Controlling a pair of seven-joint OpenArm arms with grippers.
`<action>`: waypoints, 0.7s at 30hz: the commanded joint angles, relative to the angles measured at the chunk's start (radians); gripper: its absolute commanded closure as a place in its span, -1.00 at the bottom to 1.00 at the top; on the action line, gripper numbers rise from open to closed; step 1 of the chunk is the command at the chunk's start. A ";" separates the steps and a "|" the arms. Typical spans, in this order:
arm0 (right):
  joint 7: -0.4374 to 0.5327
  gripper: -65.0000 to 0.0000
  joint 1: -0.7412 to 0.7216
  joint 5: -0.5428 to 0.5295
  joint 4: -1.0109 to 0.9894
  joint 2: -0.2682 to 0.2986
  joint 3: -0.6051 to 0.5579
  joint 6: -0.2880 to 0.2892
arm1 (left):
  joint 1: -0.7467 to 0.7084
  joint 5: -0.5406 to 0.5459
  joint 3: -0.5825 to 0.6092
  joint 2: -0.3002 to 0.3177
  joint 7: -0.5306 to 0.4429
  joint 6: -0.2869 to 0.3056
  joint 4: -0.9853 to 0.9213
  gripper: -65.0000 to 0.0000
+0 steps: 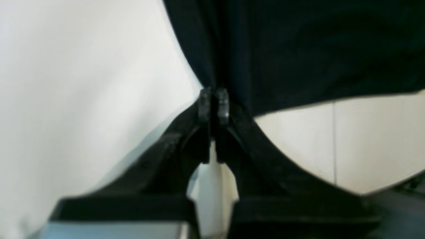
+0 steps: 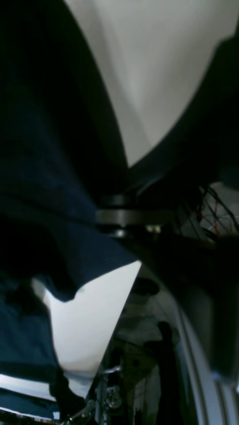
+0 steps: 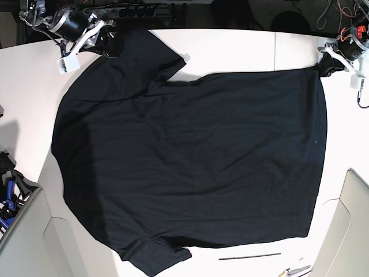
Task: Fold the T-shirt properly
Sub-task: 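Move both grippers to the shoulder corners of the black T-shirt and grasp, then lift the shoulders with both grippers and pull them toward the robot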
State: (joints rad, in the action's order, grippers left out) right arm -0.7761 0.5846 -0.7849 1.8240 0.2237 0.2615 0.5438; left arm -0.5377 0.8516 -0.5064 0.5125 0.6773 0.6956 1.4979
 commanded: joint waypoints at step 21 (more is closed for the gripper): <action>-0.035 1.00 -0.133 -0.113 0.224 0.009 0.269 0.014 | 0.089 -0.012 -0.083 0.017 -0.068 0.003 0.126 1.00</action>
State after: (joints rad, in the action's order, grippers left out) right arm -0.8333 0.4534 -0.8776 2.0312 0.2214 0.5243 0.5526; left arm -0.4511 0.8272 -0.5793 0.5098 0.6308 0.6926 1.6085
